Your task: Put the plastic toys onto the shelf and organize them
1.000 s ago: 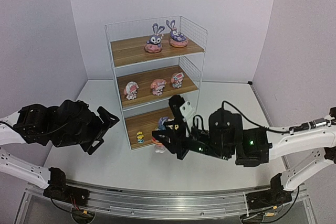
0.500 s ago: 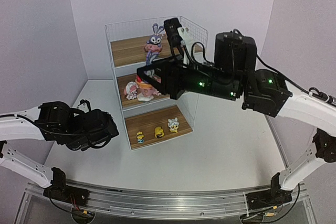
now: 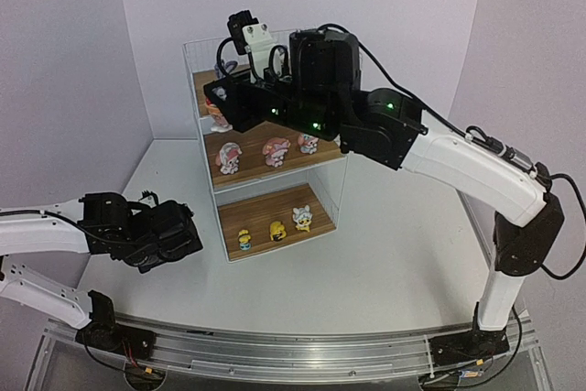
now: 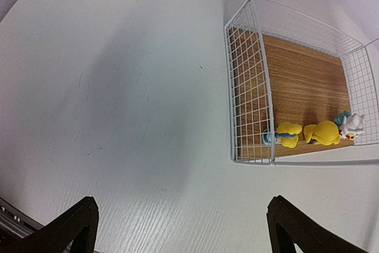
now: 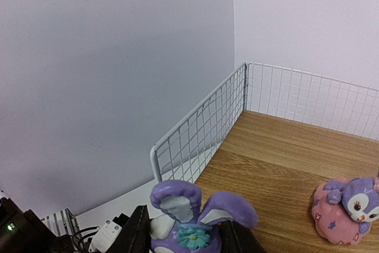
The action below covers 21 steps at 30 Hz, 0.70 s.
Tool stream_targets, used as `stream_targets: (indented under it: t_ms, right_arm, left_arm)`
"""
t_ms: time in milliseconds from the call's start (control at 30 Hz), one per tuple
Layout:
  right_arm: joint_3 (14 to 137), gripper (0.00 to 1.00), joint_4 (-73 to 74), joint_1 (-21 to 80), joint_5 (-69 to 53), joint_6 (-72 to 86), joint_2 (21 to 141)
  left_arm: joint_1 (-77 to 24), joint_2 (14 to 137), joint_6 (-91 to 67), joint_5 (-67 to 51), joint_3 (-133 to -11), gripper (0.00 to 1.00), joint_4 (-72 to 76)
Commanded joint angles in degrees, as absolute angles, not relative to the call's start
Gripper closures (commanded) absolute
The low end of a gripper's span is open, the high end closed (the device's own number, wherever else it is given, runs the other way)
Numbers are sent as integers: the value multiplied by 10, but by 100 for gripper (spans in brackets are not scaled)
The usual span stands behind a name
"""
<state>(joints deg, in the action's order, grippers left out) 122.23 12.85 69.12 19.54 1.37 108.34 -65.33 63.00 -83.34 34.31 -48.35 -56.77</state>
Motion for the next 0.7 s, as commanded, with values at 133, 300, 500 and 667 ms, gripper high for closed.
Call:
stream_targets:
  t_ms: [133,300,500,667]
  right_arm:
    - [1270,100,101,690,211,-25,1063]
    - [1307,100,95,686,229,-42,1082]
    - [1381,100,88,679,267,-79,1139]
    - [1401,100,85,665,259,-73,1164]
  left_arm:
    - [-646,573,-829,324,-444,0,-533]
    - [-646,568,-844,325,-435,0,-531]
    - [-646,579,-848,326,-433,0,-523]
    - [-646,586,-845,324,-429,0,-512]
